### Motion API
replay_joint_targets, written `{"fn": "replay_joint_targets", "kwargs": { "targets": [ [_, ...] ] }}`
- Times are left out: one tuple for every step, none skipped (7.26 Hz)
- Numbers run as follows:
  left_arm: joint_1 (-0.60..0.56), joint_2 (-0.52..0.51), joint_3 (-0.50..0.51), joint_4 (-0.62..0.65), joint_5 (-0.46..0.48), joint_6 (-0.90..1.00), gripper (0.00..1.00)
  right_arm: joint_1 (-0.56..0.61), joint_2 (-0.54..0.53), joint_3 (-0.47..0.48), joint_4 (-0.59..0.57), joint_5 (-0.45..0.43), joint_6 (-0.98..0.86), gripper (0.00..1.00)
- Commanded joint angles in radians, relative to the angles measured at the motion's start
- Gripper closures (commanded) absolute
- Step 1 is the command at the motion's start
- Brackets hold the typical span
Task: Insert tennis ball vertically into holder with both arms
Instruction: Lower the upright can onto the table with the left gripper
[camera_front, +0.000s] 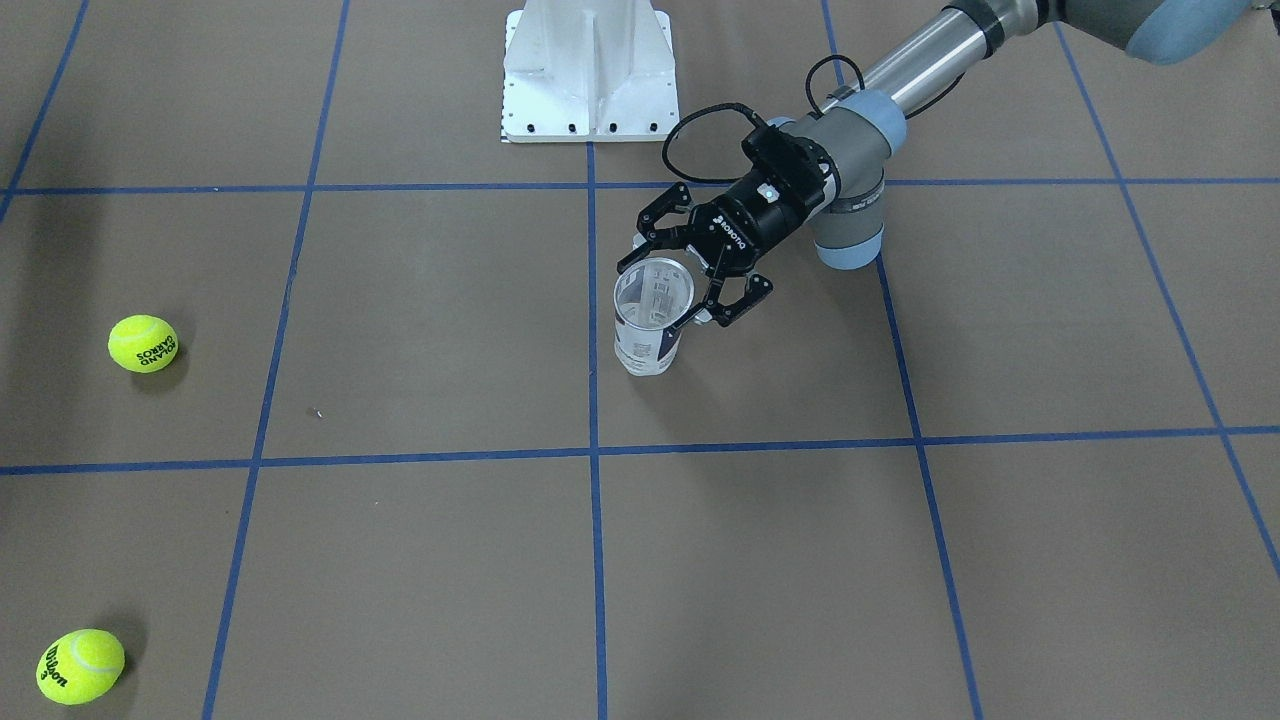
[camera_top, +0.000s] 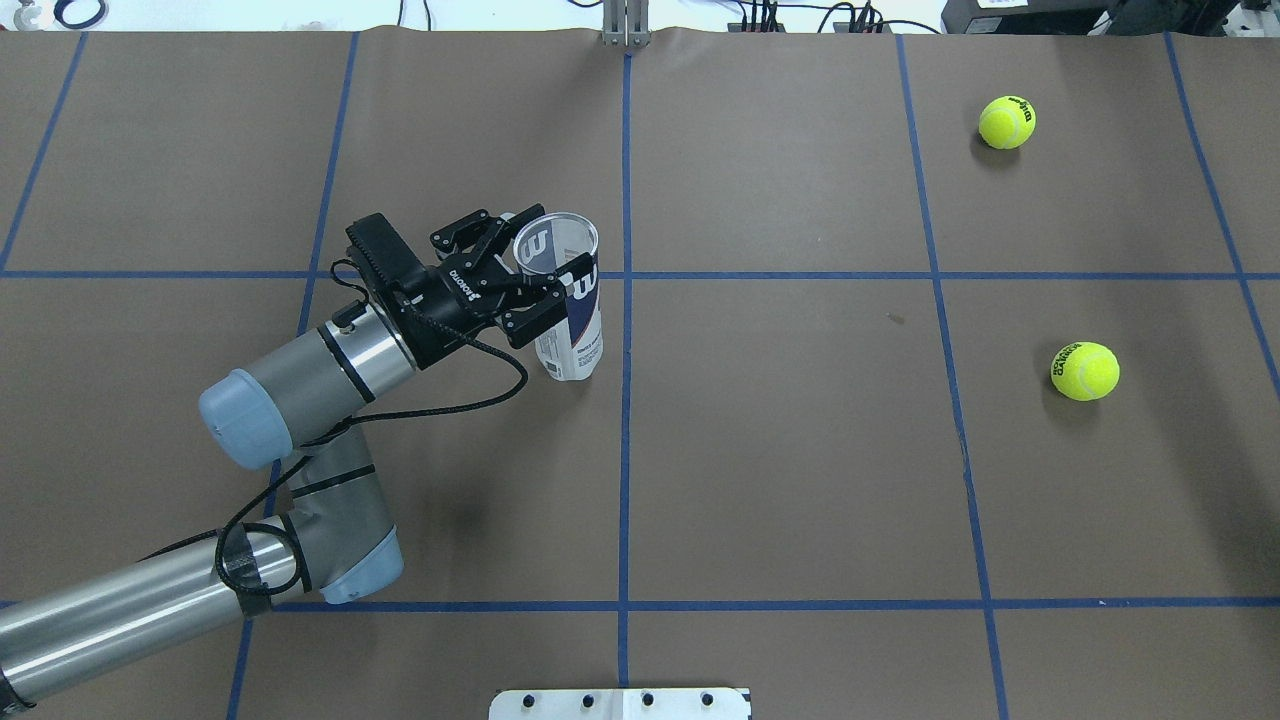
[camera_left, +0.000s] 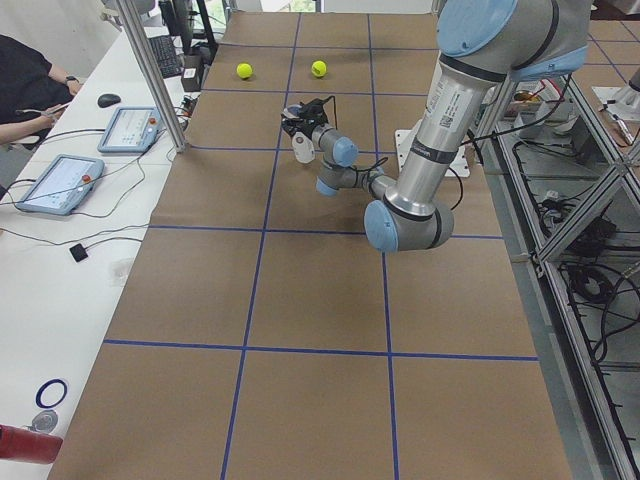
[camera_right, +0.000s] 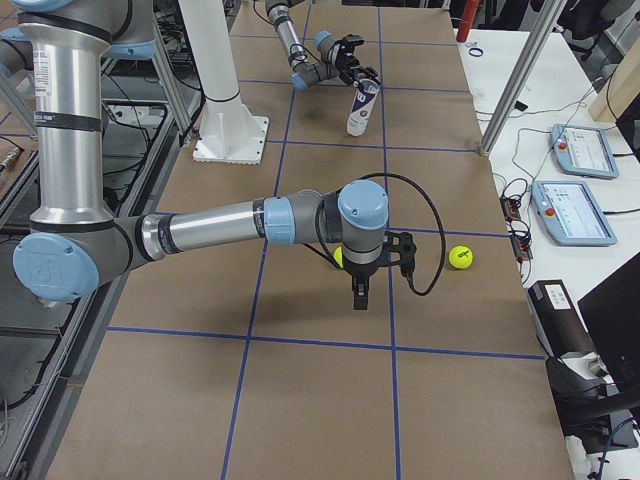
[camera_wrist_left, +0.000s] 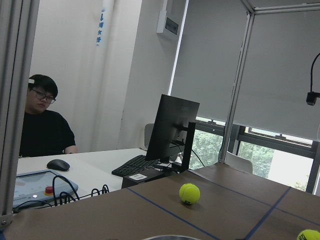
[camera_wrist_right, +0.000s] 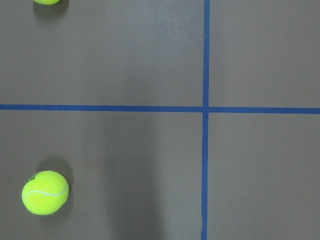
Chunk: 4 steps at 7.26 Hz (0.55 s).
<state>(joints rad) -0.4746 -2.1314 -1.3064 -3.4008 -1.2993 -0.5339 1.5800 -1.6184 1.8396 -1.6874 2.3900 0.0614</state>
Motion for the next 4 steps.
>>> {"fn": "replay_joint_targets", "kwargs": {
  "targets": [
    [0.002,0.001,0.003,0.000,0.000,0.000,0.31,0.000,0.000,0.000,0.000,0.000,0.000,0.01],
    [0.005,0.002,0.004,0.002,0.000,0.000,0.30,0.000,0.000,0.000,0.000,0.000,0.000,0.01],
    [0.005,0.001,0.004,0.000,0.002,0.000,0.30,0.000,0.000,0.001,0.000,0.000,0.000,0.01],
    [0.007,0.002,0.004,0.000,0.002,0.000,0.30,0.000,0.000,0.000,0.000,0.000,0.000,0.01]
  ]
}}
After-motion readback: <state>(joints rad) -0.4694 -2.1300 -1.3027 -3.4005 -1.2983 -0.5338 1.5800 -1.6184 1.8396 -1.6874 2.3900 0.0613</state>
